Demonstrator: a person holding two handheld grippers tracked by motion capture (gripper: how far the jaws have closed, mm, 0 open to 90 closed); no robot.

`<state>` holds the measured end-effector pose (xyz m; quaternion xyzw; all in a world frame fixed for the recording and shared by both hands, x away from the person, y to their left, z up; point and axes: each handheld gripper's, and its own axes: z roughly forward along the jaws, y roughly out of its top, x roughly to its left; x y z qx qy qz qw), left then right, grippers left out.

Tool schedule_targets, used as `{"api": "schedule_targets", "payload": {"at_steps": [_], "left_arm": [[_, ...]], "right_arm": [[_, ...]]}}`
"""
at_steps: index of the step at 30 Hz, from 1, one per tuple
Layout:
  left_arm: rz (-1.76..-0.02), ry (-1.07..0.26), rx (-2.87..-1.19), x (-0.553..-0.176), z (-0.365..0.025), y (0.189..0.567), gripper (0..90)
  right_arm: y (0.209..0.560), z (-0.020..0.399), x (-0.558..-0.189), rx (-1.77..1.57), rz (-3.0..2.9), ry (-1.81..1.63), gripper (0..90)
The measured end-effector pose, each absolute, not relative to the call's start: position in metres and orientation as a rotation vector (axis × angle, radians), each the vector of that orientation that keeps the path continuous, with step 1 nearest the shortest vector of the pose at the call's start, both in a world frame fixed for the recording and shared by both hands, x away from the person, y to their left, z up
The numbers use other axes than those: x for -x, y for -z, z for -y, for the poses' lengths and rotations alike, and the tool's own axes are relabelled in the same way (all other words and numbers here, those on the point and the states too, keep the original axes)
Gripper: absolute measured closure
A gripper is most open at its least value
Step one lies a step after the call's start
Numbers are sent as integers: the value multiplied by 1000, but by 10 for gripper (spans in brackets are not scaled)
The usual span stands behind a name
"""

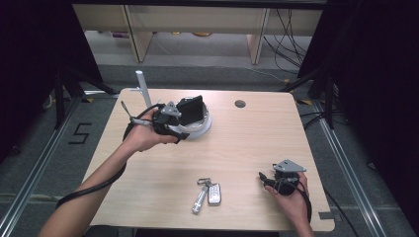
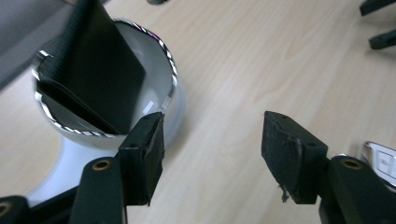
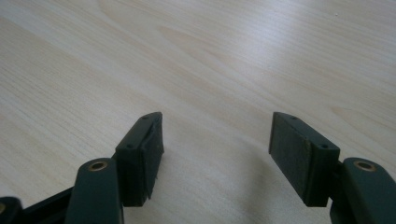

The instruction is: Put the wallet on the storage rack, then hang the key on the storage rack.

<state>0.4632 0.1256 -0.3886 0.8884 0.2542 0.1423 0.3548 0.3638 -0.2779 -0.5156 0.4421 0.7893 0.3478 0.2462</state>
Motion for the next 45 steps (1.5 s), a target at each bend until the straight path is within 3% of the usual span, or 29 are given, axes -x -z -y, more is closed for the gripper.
{"api": "schedule_targets", "payload": {"at_steps": [6,20,29,45], "left_arm": [[-664,-282,-2292,-444,-120,407,413],[-416,-198,-2453,-403,-87,456,567],[-368,-75,-2499,-409,-71,476,562],[-254,-117,-2582,-404,-57,484,614]], "right_arm": [[516,279,-364,-1211,-2151,-954,366],[517,279,-365,-1205,-2159,-957,369],[516,279,-364,-1248,-2156,-959,369],[517,280,-366,-1198,-2155,-947,369]]}}
